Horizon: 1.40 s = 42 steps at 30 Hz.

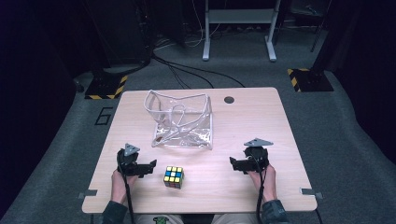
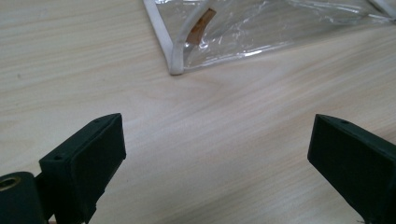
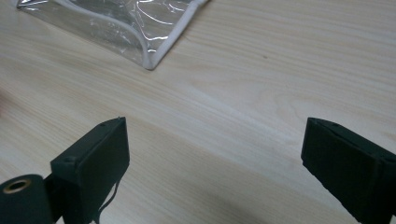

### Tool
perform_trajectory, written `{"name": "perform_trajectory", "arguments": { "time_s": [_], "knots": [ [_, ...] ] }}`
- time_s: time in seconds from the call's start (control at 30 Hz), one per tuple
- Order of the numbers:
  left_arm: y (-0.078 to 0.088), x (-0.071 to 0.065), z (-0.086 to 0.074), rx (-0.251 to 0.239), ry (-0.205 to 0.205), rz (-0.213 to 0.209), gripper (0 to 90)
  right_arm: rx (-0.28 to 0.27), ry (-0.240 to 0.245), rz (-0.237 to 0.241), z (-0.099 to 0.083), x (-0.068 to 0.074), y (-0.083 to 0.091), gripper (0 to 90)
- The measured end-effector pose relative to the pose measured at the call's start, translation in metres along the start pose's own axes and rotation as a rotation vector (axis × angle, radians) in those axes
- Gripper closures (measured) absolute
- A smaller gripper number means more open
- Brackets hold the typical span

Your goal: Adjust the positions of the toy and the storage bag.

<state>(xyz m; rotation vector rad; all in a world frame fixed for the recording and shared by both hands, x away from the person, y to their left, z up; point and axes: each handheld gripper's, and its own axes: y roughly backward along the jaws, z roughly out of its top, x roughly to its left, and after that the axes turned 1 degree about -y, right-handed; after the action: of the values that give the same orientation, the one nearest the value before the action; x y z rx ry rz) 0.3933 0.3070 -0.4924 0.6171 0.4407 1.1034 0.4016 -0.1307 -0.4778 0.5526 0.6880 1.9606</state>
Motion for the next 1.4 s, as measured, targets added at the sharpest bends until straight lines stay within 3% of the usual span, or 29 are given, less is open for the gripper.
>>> {"name": "perform_trajectory", "arguments": {
  "time_s": [0.2,0.67,1.4],
  "knots": [
    [0.001,0.005,0.011,-0.010,0.003,-0.026,5.0,0.009,0.011,0.031,0.016,0.008,-0.001,7.9],
    [0.002,0.014,0.030,-0.028,0.020,-0.050,5.7,0.015,0.075,0.050,0.042,0.025,-0.005,9.7],
    [0.002,0.030,0.067,-0.054,0.074,-0.101,7.2,0.025,0.084,0.100,0.083,0.039,-0.016,8.6]
  ]
}}
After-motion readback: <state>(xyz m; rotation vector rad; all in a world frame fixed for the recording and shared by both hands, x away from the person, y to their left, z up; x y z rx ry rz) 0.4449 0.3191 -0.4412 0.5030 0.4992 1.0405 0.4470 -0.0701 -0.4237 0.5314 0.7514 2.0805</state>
